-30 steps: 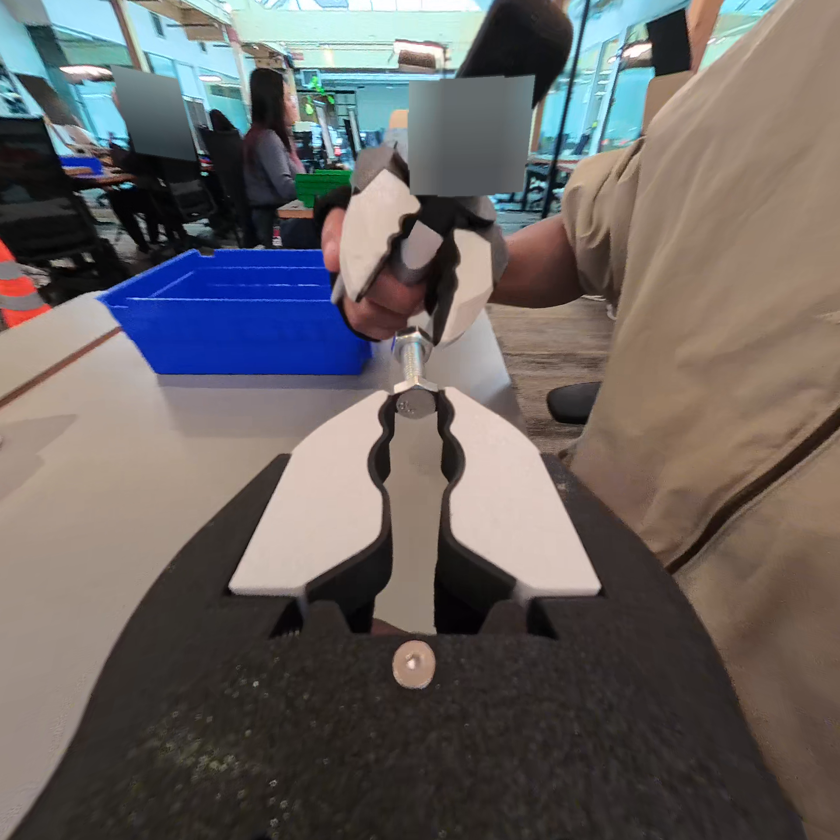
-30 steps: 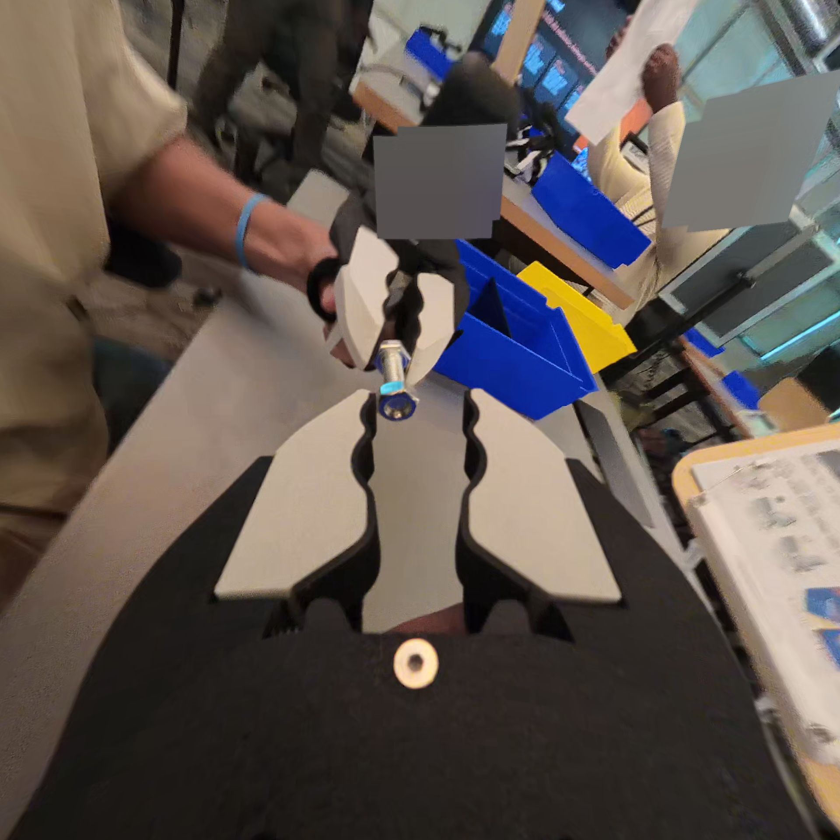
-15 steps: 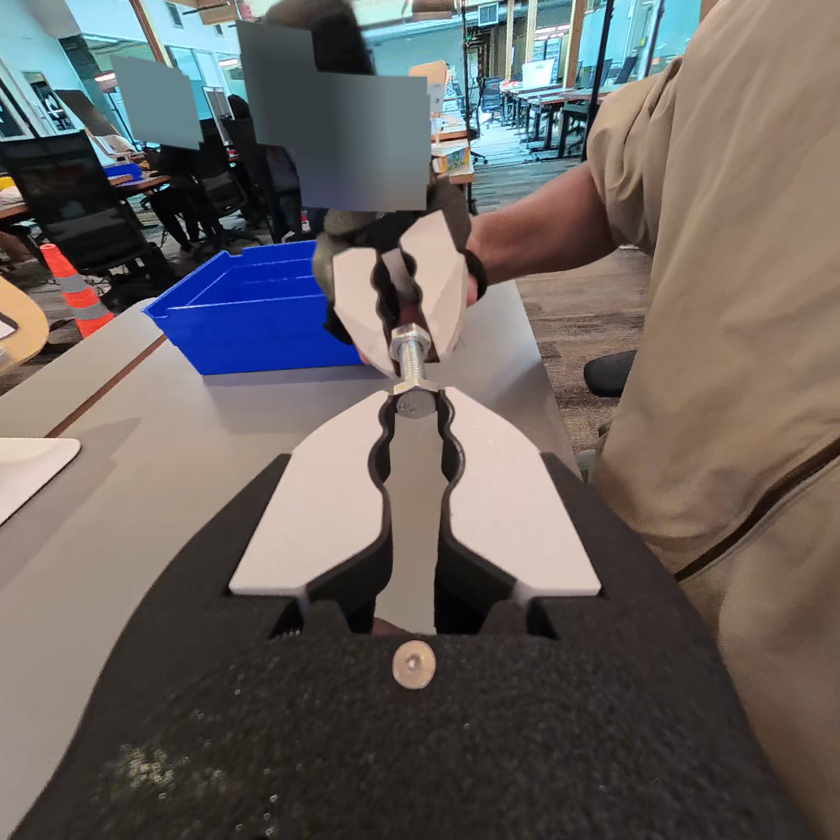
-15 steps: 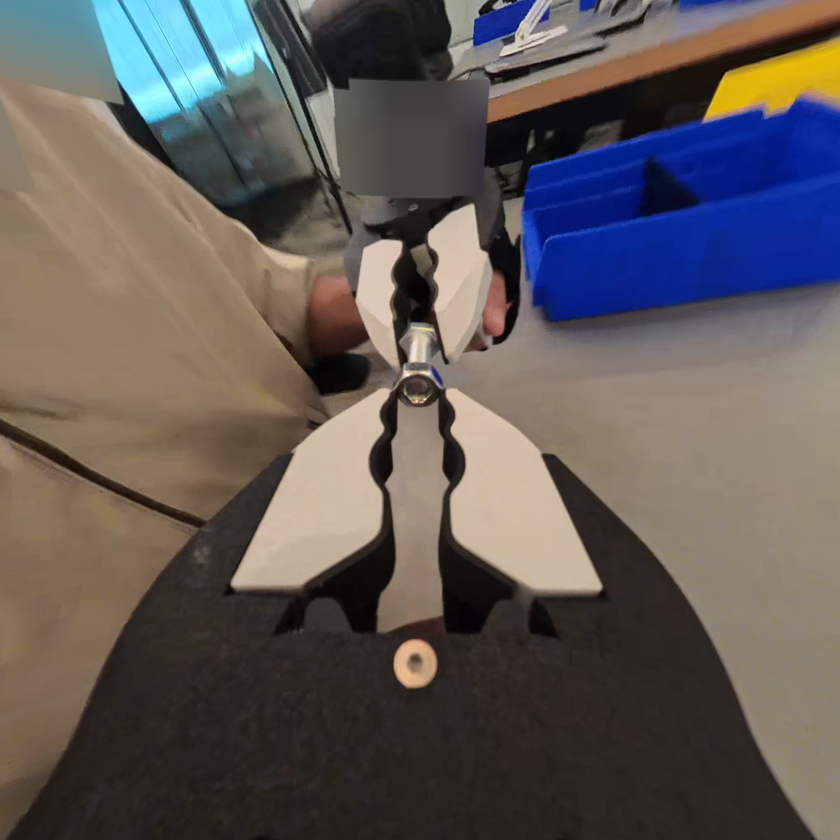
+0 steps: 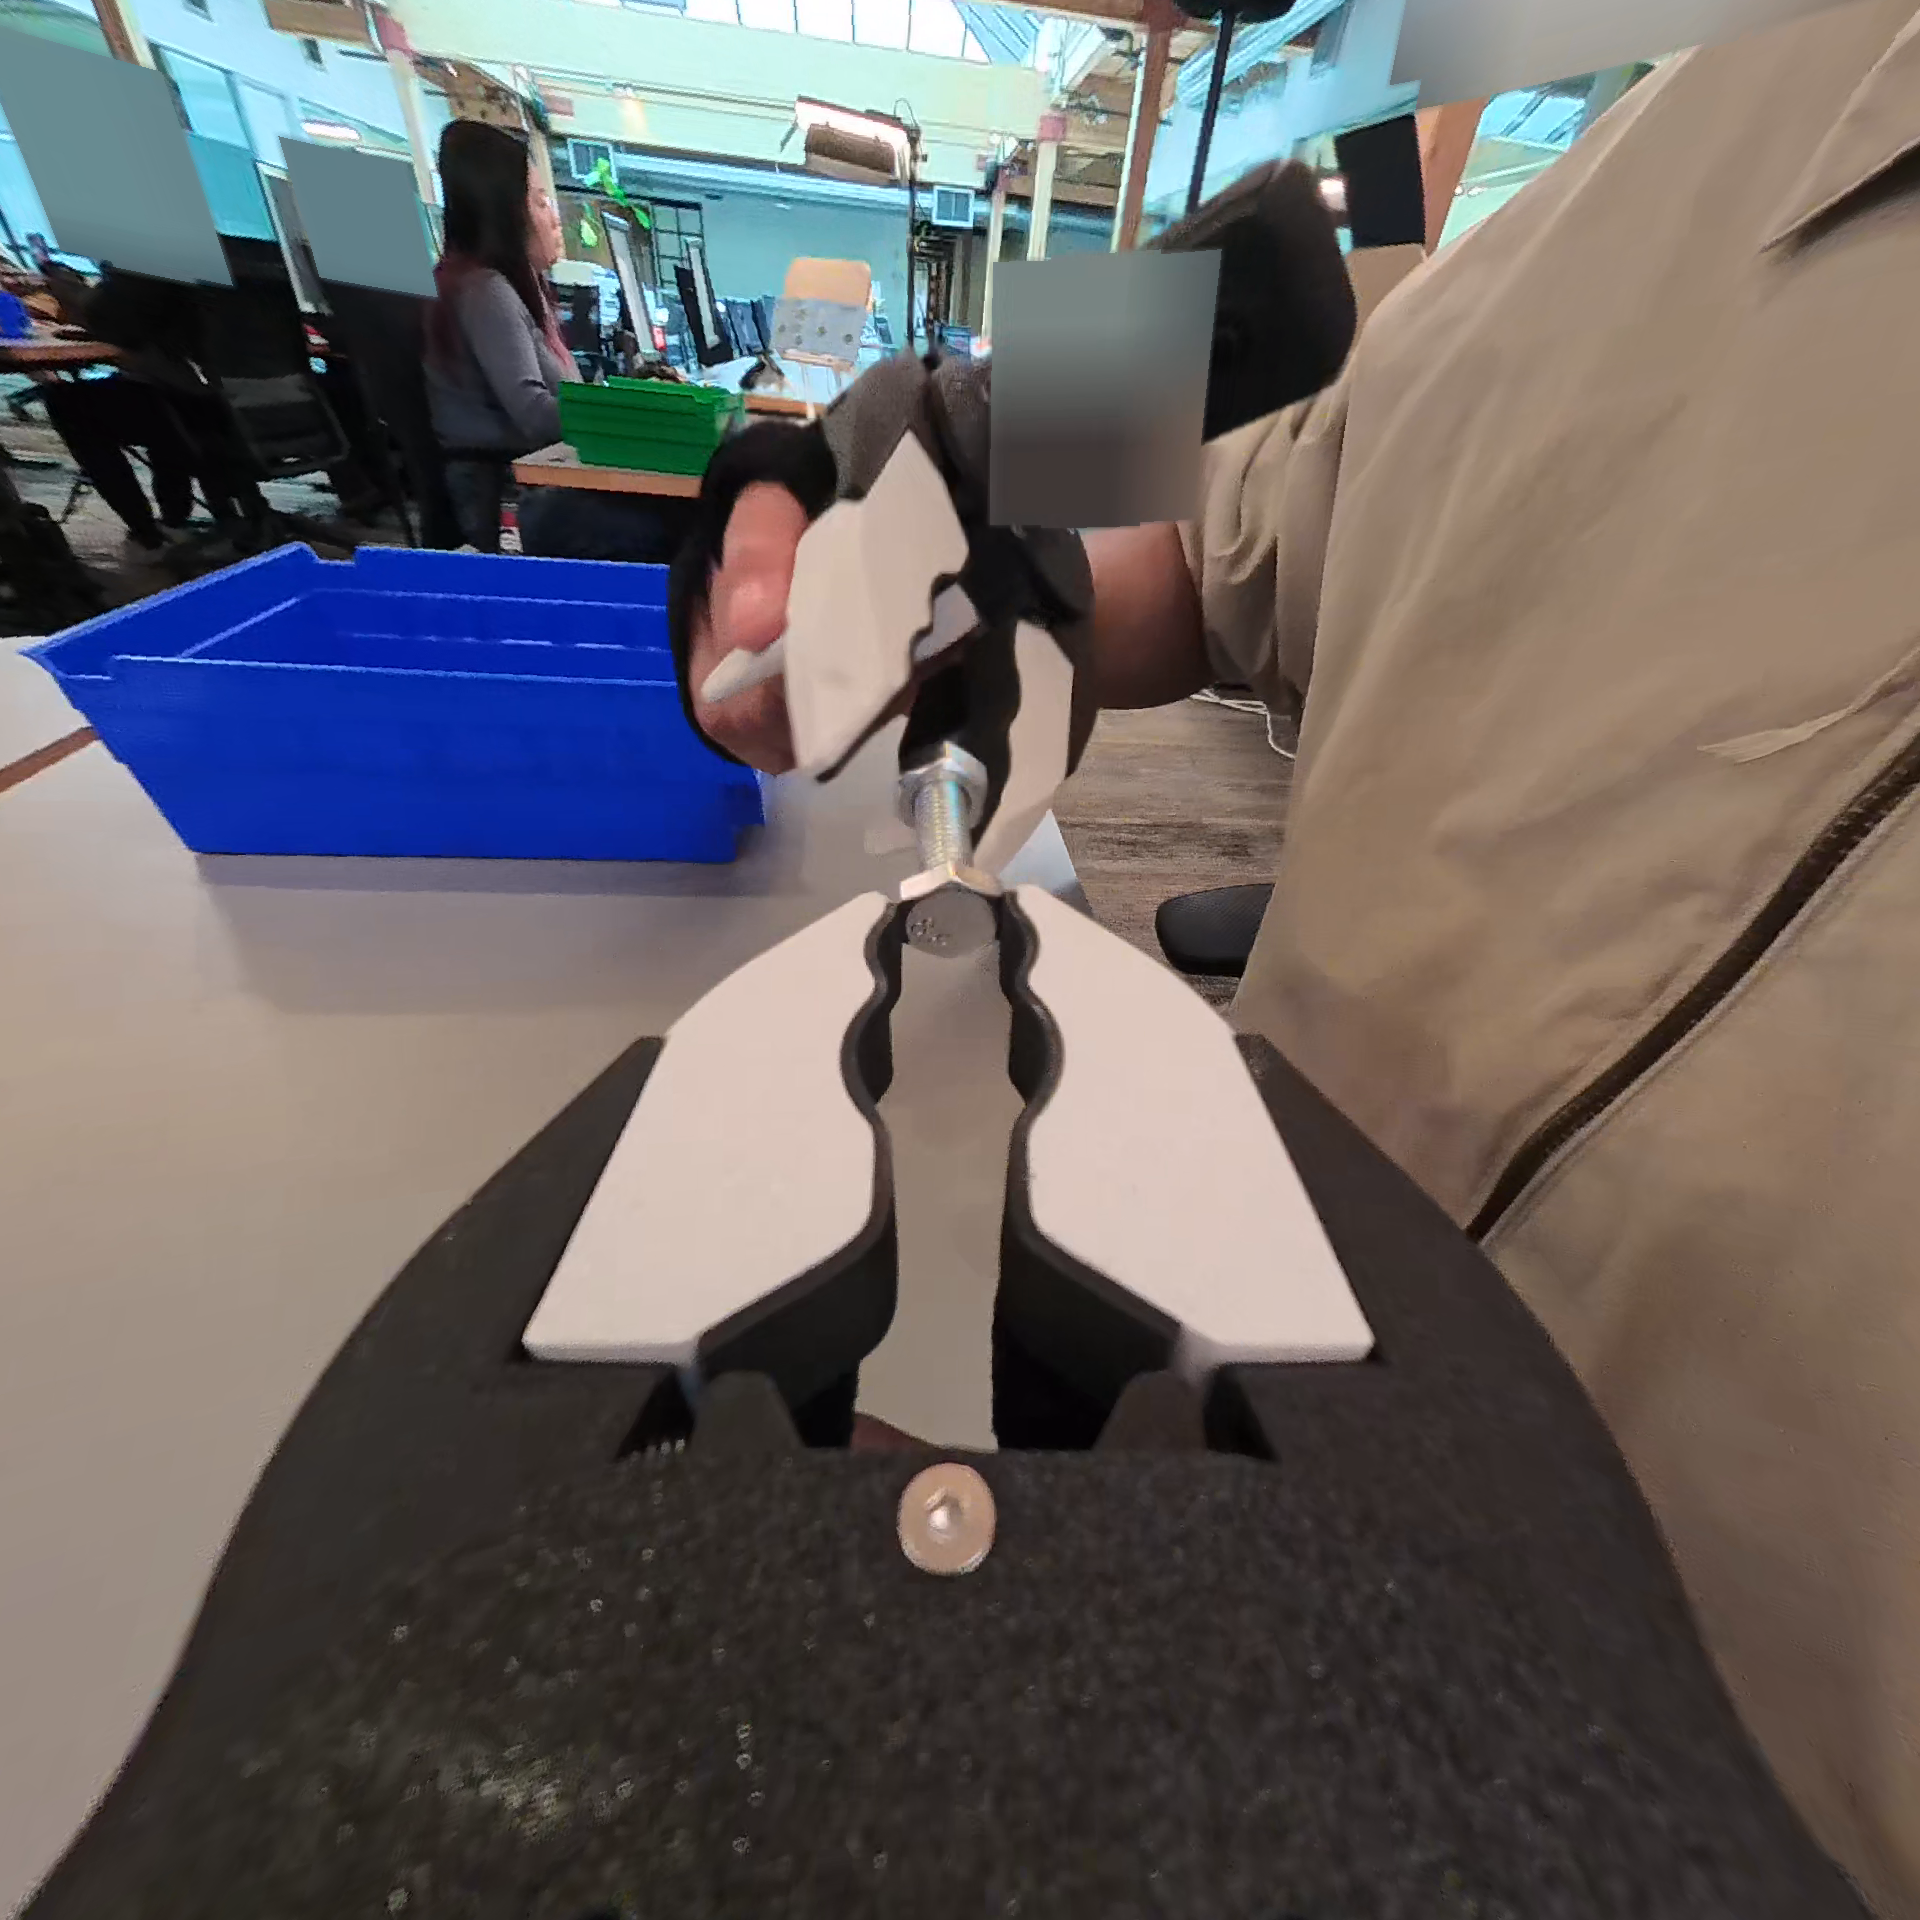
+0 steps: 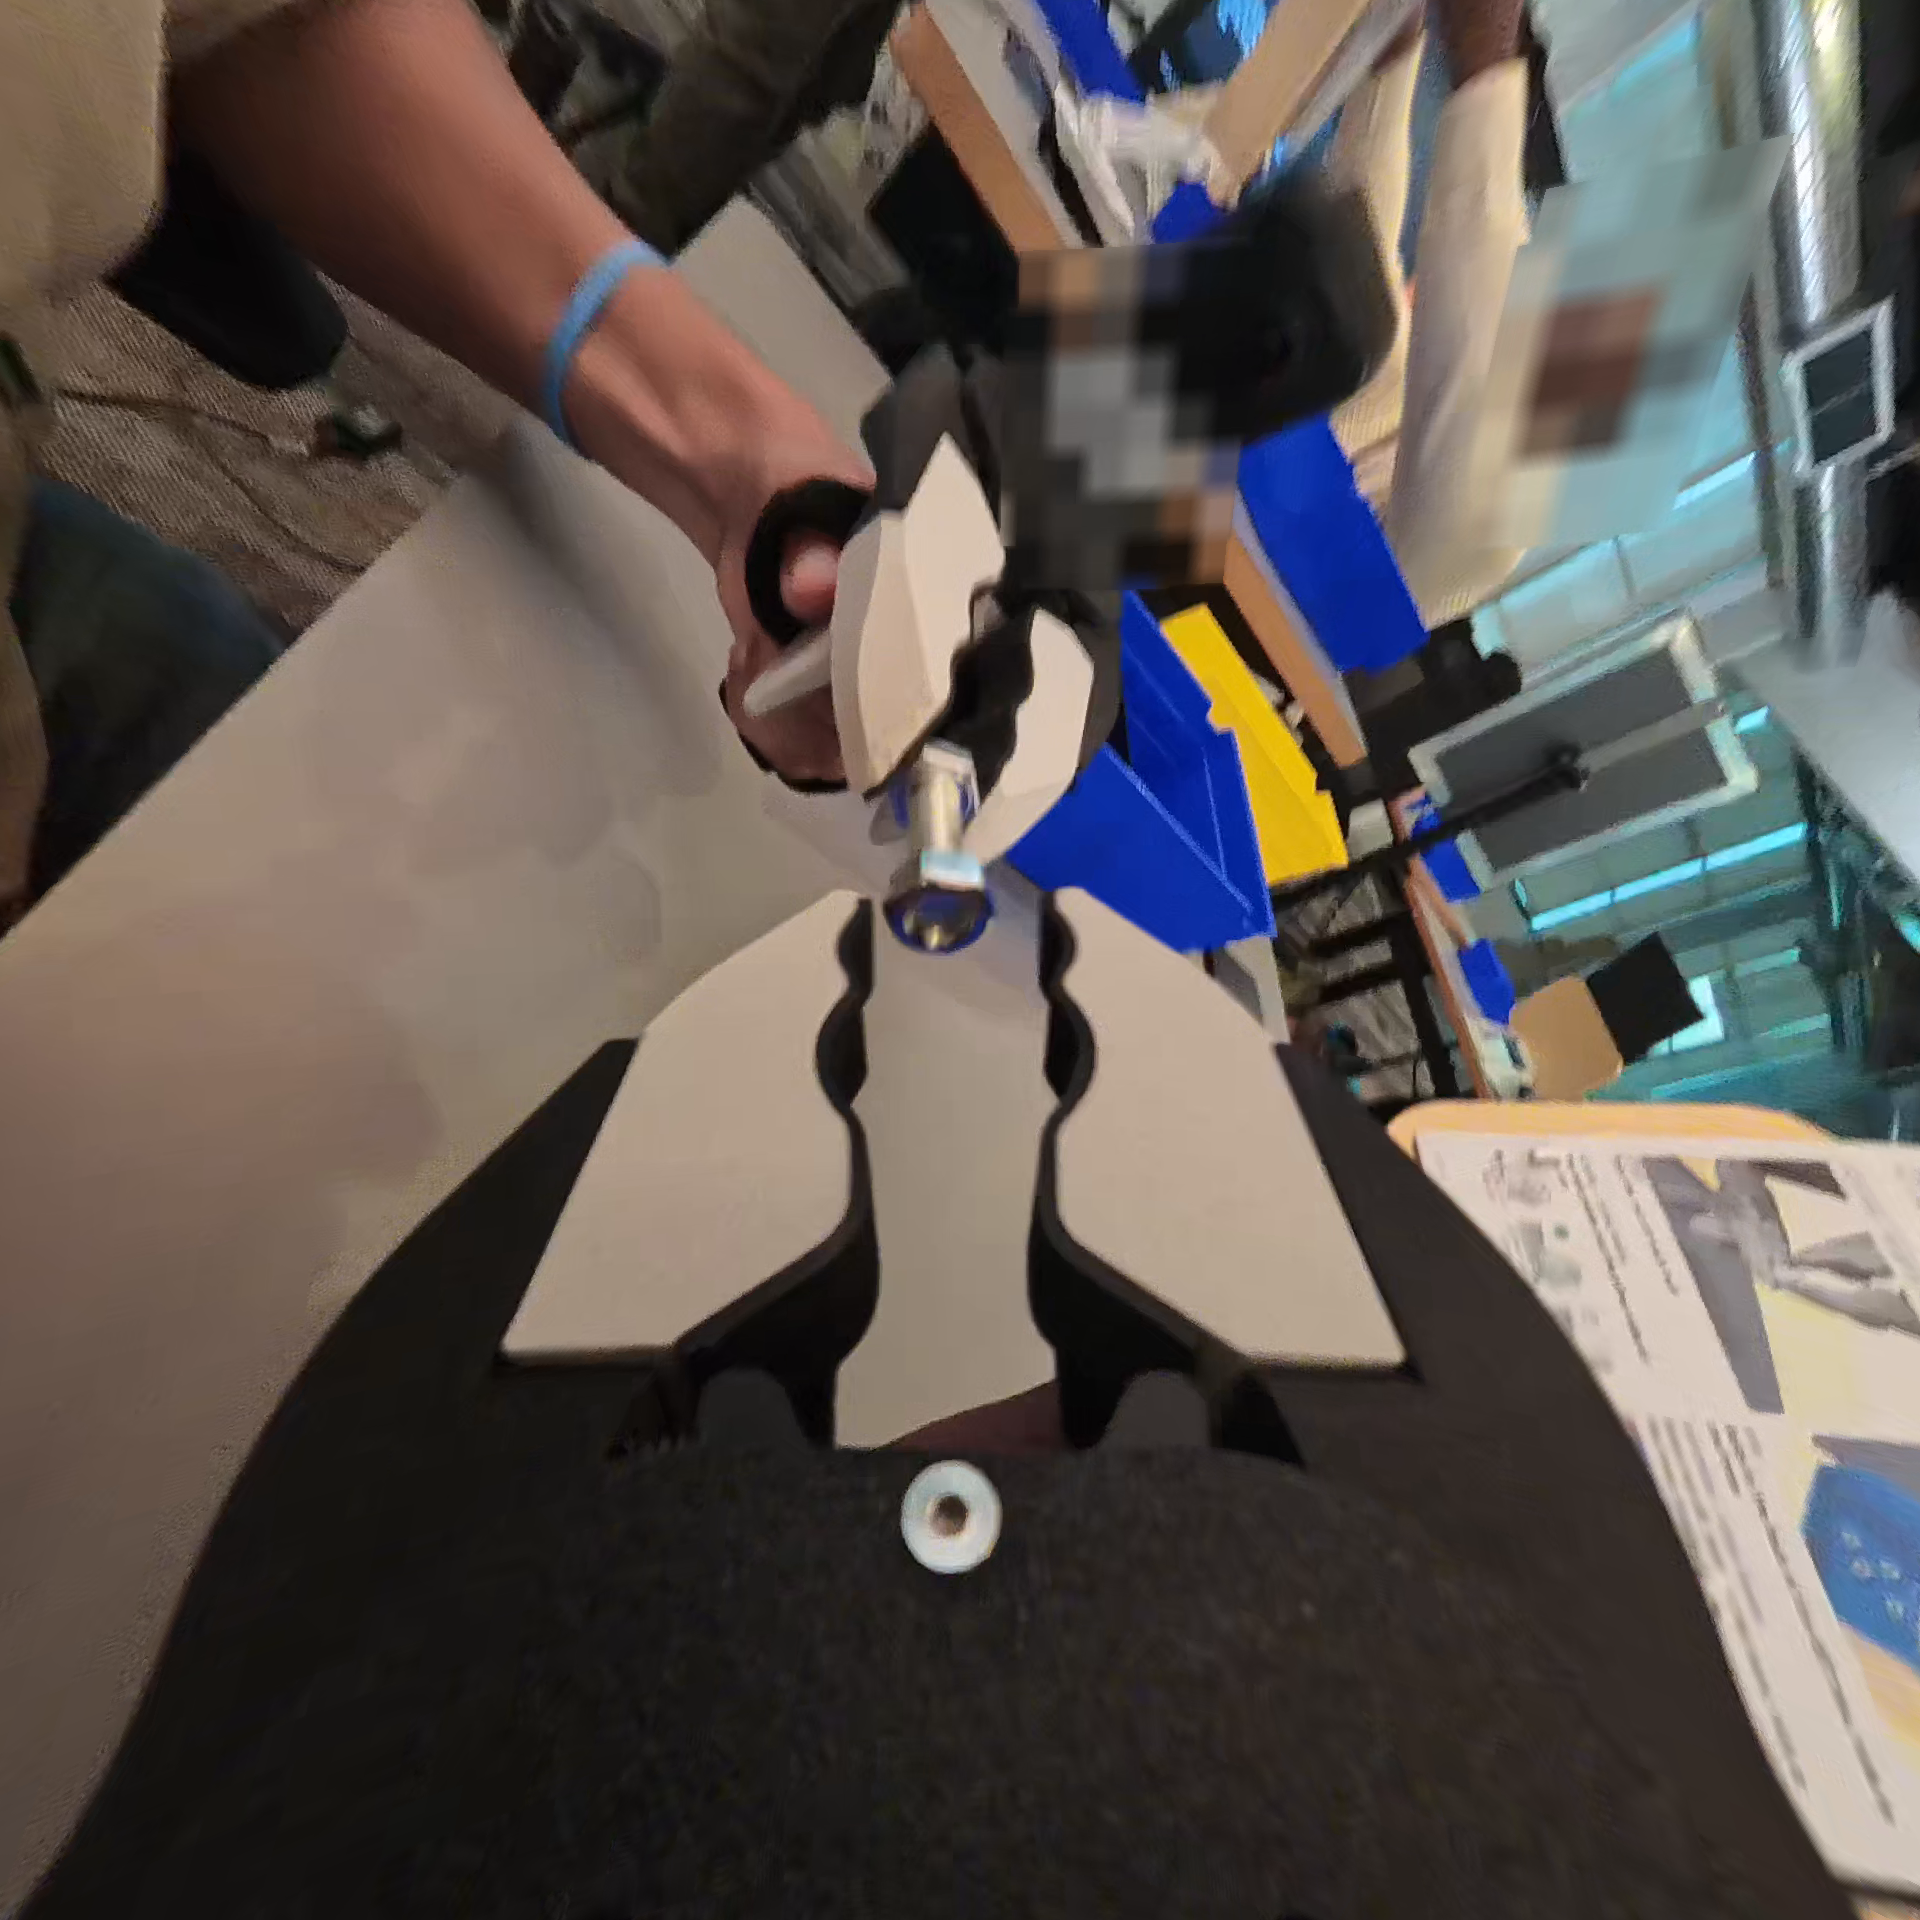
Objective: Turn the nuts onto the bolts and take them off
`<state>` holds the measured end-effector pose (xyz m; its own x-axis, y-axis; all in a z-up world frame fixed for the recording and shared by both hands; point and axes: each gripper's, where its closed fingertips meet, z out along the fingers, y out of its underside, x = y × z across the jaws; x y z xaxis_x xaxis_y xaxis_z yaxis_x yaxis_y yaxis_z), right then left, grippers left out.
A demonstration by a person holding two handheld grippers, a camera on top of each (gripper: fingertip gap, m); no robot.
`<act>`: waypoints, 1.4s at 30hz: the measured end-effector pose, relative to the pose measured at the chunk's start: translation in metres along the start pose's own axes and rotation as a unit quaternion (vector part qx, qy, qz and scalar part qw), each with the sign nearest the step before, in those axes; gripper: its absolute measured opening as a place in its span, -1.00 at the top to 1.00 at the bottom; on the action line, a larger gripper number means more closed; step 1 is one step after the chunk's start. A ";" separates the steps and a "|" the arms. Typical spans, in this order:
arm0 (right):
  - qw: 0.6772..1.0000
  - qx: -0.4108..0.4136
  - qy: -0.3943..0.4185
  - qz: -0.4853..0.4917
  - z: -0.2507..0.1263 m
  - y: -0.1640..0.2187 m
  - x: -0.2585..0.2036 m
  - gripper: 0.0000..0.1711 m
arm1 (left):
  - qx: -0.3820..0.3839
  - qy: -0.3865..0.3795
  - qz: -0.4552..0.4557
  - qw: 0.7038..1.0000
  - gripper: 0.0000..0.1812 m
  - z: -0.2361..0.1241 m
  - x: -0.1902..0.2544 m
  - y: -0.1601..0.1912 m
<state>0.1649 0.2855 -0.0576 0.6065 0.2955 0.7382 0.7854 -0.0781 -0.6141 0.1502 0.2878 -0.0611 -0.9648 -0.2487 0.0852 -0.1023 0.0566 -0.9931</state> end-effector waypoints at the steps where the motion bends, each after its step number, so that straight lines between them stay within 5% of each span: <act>1: 1.000 0.018 -0.005 -0.005 -0.001 -0.006 -0.001 0.77 | -0.004 -0.001 0.002 1.000 0.81 0.001 0.000 0.002; 4: 0.999 0.023 -0.023 0.015 0.000 -0.010 0.000 0.78 | 0.001 -0.006 0.003 1.000 0.81 -0.001 -0.002 0.000; 7: 0.983 0.037 -0.076 0.162 0.003 -0.008 0.002 0.79 | -0.006 -0.025 0.018 1.000 0.81 -0.003 -0.004 0.000; 13: 0.818 0.105 -0.194 0.531 0.005 -0.011 0.007 0.79 | -0.011 -0.051 0.036 0.998 0.81 -0.008 -0.009 -0.004; 16: 0.867 0.109 -0.159 0.460 0.004 -0.010 0.004 0.71 | -0.011 -0.045 0.034 0.998 0.81 -0.007 -0.008 -0.004; 17: 0.899 0.105 -0.131 0.404 0.002 -0.010 0.004 0.57 | -0.008 -0.046 0.032 0.998 0.81 -0.007 -0.009 -0.004; 21: 0.994 0.033 -0.009 0.102 -0.002 -0.002 0.001 0.64 | 0.005 -0.024 0.007 1.000 0.81 -0.008 -0.008 -0.003; 23: 1.000 -0.007 0.013 0.007 0.002 0.005 -0.003 0.61 | 0.007 -0.011 0.000 1.000 0.81 -0.007 -0.005 -0.003; 28: 0.998 0.017 0.027 -0.048 0.002 -0.005 -0.002 0.72 | -0.008 0.000 0.001 1.000 0.81 0.000 -0.002 0.002; 33: 0.998 0.021 -0.022 0.054 0.004 -0.004 0.000 0.77 | -0.009 -0.011 0.007 1.000 0.81 -0.003 -0.004 0.002; 37: 0.944 0.052 -0.103 0.309 0.008 -0.002 0.002 0.77 | -0.020 -0.037 0.026 0.999 0.81 -0.005 -0.010 0.001; 42: 0.787 0.095 -0.203 0.575 0.010 0.002 0.001 0.78 | -0.034 -0.060 0.039 0.997 0.81 -0.007 -0.017 0.005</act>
<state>0.1657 0.2951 -0.0607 0.7831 0.4159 -0.4624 -0.3097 -0.3840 -0.8698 0.1642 0.2993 -0.0668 -0.9348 -0.3552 -0.0068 -0.0481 0.1457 -0.9882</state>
